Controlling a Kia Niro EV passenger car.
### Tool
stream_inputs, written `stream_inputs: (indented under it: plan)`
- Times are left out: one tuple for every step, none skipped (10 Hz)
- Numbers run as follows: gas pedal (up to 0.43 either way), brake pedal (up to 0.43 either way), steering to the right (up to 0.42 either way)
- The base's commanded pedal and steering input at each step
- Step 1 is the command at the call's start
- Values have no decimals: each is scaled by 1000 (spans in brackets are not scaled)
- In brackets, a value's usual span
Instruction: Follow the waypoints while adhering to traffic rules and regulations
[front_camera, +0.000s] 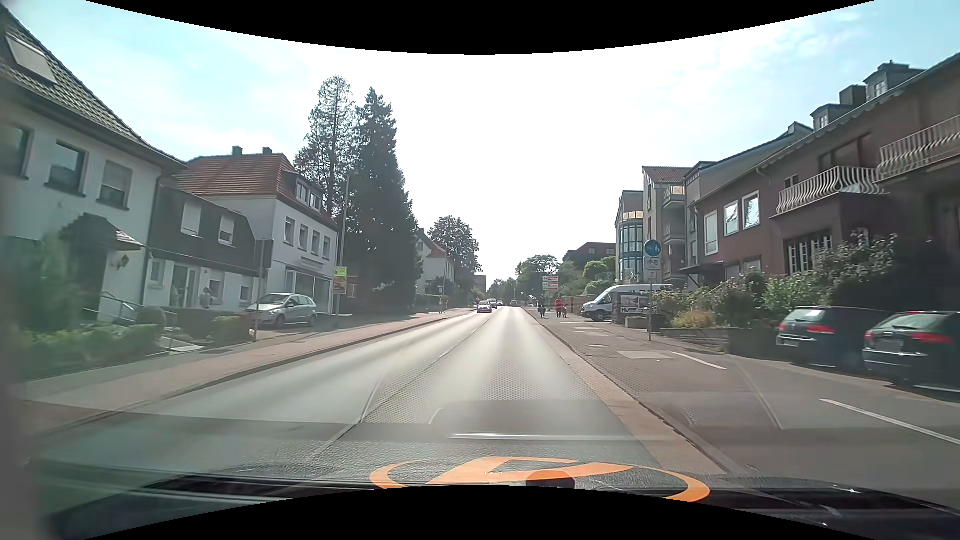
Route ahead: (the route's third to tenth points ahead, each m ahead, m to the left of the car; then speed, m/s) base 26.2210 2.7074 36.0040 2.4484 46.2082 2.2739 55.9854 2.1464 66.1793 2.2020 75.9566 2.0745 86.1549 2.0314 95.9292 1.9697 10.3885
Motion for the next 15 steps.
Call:
stream_inputs:
  plan:
    - [118,0,3]
    - [118,0,3]
    - [118,0,4]
    - [118,0,4]
    - [118,0,5]
    - [118,0,5]
    - [118,0,5]
    - [118,0,5]
    - [118,0,4]
    - [118,0,3]
    - [118,0,3]
    - [118,0,2]
    - [118,0,2]
    - [118,0,2]
    - [118,0,2]
